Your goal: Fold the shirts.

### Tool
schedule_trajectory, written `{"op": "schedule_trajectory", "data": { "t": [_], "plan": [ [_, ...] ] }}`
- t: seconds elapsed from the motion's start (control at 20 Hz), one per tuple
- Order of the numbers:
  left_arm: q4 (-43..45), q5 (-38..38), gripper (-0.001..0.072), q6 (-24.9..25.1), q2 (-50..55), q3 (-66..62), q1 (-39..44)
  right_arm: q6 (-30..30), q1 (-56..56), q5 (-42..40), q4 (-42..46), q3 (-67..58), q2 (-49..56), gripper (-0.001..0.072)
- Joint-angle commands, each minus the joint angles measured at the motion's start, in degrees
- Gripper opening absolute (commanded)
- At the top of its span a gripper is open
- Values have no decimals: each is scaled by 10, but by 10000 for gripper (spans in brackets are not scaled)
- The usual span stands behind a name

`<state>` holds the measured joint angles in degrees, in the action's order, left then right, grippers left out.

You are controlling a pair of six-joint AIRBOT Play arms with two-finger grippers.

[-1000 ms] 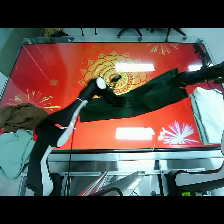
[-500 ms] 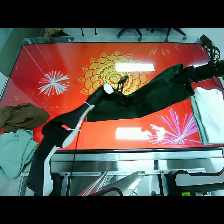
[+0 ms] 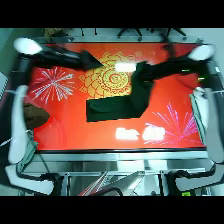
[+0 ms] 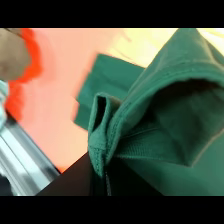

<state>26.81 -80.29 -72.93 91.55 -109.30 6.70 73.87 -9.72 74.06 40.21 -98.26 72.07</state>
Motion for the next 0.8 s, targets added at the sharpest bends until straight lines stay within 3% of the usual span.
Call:
{"op": "schedule_trajectory", "data": {
  "t": [0.0,0.1,0.15,0.3,0.5,0.55,0.6,0.75],
  "plan": [
    [-9,-37,11,25,-90,0,-87,21,-187,-205,2,0,80,46],
    [-9,-46,11,26,-110,0,-108,-4,-282,-324,18,-1,161,461],
    [-9,-54,11,26,-116,0,-114,-15,-312,-341,15,-2,191,464],
    [-9,-73,12,30,-119,0,-118,-35,-320,-285,30,-2,190,457],
    [-9,-87,11,35,-119,0,-118,20,-205,-185,130,-2,105,460],
    [-9,-88,11,35,-119,0,-118,42,-169,-159,158,-2,87,506],
    [-9,-90,11,35,-119,0,-118,62,-128,-129,184,-2,74,628],
    [-9,-100,11,34,-119,0,-118,81,-21,-39,200,3,74,641]
  ]
}}
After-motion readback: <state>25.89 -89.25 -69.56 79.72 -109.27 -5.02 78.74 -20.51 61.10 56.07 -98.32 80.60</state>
